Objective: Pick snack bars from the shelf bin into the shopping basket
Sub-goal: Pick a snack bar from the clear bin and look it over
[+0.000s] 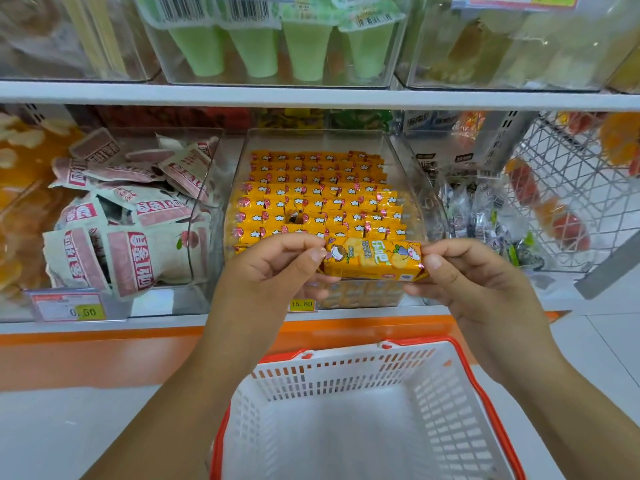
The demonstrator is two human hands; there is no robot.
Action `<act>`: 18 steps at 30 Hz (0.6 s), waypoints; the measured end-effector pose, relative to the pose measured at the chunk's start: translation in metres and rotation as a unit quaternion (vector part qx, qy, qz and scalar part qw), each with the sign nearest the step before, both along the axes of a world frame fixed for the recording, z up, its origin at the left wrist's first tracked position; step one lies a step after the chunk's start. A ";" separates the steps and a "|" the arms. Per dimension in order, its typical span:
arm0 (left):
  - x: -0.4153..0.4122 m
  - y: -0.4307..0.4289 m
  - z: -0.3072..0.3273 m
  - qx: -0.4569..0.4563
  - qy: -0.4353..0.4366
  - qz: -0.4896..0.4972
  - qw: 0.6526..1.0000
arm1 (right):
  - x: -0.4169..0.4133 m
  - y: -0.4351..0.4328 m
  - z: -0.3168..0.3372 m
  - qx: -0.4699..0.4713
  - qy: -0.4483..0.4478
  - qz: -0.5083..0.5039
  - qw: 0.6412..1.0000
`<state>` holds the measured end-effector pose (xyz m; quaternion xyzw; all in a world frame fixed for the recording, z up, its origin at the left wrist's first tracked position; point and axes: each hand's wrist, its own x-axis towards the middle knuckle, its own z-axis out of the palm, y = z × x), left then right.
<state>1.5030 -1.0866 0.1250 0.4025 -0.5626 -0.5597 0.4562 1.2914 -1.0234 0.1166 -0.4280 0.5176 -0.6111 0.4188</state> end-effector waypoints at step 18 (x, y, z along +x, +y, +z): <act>0.012 -0.008 -0.001 0.076 -0.013 -0.058 0.995 | -0.002 -0.005 0.006 0.054 -0.132 0.044 0.989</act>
